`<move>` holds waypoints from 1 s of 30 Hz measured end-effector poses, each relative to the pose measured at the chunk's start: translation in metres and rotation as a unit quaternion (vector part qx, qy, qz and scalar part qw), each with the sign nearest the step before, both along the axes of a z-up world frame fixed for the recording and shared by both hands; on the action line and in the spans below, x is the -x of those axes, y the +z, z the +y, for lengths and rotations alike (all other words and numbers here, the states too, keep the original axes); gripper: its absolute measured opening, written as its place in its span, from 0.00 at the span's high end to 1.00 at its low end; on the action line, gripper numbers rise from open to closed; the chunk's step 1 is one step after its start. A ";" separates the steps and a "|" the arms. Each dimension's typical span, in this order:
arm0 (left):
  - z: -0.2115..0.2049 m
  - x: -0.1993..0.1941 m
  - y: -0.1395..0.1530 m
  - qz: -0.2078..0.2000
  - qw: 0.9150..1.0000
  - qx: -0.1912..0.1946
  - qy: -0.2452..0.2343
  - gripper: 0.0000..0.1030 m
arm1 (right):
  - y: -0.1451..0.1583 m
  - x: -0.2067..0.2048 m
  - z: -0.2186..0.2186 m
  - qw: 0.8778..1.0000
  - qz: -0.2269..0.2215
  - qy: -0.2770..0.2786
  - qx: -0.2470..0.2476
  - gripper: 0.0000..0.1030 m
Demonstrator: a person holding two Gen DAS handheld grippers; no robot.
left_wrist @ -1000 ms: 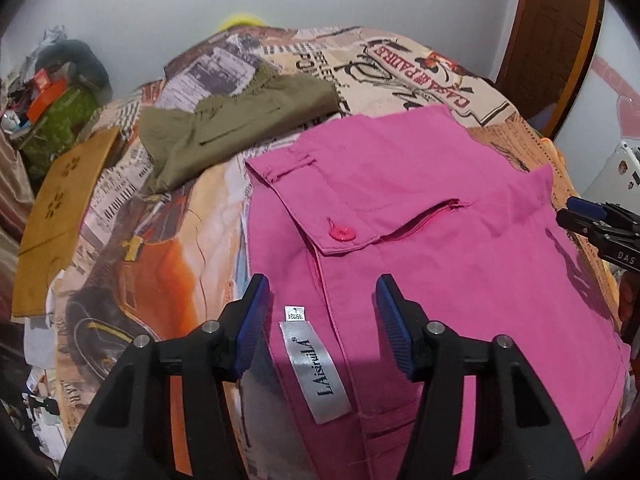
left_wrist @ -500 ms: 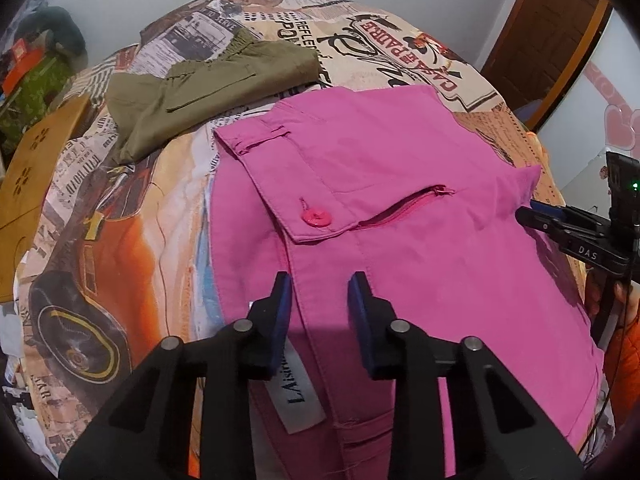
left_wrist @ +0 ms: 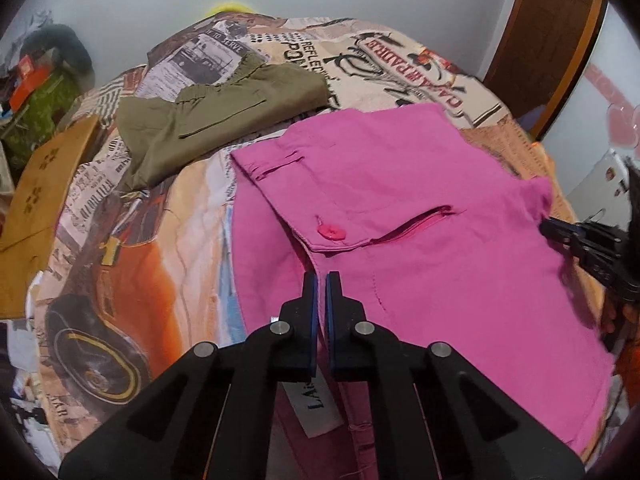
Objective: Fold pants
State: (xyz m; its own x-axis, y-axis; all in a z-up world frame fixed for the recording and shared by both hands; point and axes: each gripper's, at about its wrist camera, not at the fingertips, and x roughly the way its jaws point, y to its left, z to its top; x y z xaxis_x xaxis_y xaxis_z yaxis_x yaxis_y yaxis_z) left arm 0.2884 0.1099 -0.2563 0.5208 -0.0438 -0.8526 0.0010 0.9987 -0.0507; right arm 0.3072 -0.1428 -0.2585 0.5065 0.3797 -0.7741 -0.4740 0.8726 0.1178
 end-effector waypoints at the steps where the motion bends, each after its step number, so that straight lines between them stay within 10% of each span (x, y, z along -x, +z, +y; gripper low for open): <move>1: -0.001 0.000 -0.003 0.003 1.000 -0.011 0.000 0.96 | -0.003 0.002 0.001 1.000 0.003 0.004 0.006 0.96; 19: 0.010 0.002 0.017 -0.003 1.000 -0.011 0.014 0.90 | 0.000 0.004 -0.007 0.999 0.021 -0.029 0.018 0.89; 25: 0.028 -0.017 0.029 -0.016 0.999 0.005 0.044 0.70 | 0.026 0.000 -0.016 0.999 -0.010 -0.044 -0.001 0.61; 30: 0.028 -0.039 0.017 0.003 0.999 0.015 0.042 0.70 | 0.033 -0.019 -0.018 0.998 -0.020 -0.052 -0.005 0.59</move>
